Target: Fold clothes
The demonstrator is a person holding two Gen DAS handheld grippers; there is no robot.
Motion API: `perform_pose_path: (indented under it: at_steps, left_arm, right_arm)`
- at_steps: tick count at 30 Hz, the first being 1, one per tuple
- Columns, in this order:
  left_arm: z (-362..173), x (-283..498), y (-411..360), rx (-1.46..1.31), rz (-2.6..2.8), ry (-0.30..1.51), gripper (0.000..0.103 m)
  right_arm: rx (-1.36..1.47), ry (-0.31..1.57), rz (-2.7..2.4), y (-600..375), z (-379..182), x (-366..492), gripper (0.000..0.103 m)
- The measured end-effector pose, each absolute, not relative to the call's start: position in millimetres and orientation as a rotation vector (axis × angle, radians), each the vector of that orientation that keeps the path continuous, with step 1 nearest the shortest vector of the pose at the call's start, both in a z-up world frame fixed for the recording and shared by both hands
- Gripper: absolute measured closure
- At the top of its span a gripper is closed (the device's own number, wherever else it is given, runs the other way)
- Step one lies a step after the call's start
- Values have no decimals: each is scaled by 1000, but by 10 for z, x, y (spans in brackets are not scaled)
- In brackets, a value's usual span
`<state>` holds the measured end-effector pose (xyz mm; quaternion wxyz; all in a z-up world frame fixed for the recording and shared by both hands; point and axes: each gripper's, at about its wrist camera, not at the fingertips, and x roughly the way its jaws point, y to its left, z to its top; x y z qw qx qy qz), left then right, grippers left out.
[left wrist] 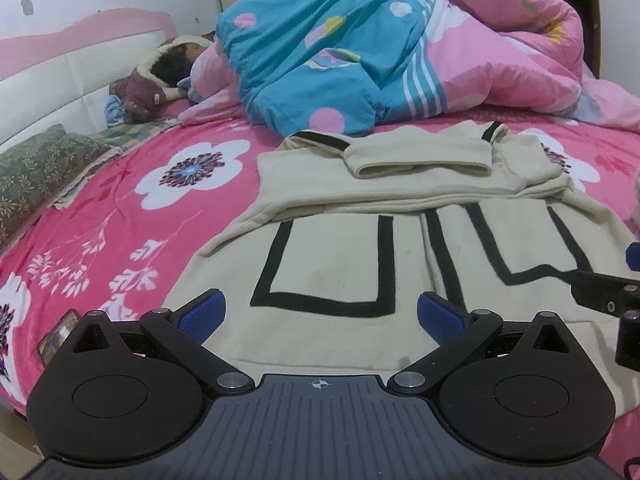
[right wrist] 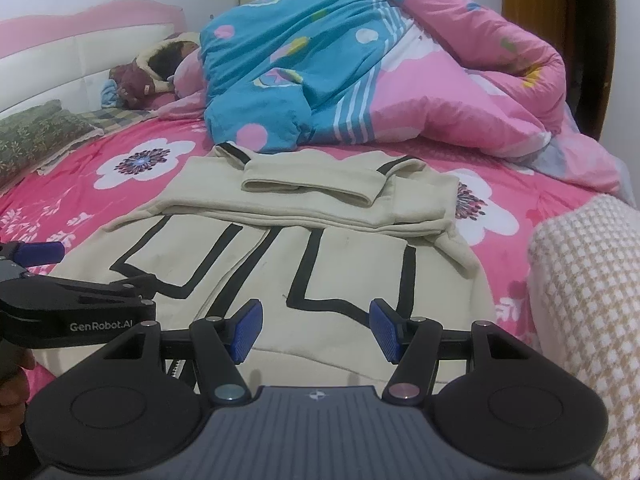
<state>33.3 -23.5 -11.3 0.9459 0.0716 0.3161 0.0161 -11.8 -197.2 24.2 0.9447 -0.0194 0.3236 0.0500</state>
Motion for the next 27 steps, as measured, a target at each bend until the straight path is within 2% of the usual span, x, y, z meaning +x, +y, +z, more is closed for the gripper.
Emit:
perform_pose_path:
  at_steps: [8,13,16,23,27]
  left_arm:
    - [-288,319,-239,178,37,665,0]
    - [-538,295,-172,172,22,711,0]
    - [-608,242,-72,119,0,698,0]
    - [-548,176,128,34,-57,700,0]
    - [-479,47,277,26,-76,654,0]
  right_arm:
    - [-41,665,117,-1998,105,-154,37]
    - [-74,712,119,-2111,-359,-229,37]
    - [-89,618,152,-2193,-540,-499,36]
    - [-78,649,153,-2320,-341,-768,37]
    - [-130,597,250,-2125,-156,-823,44]
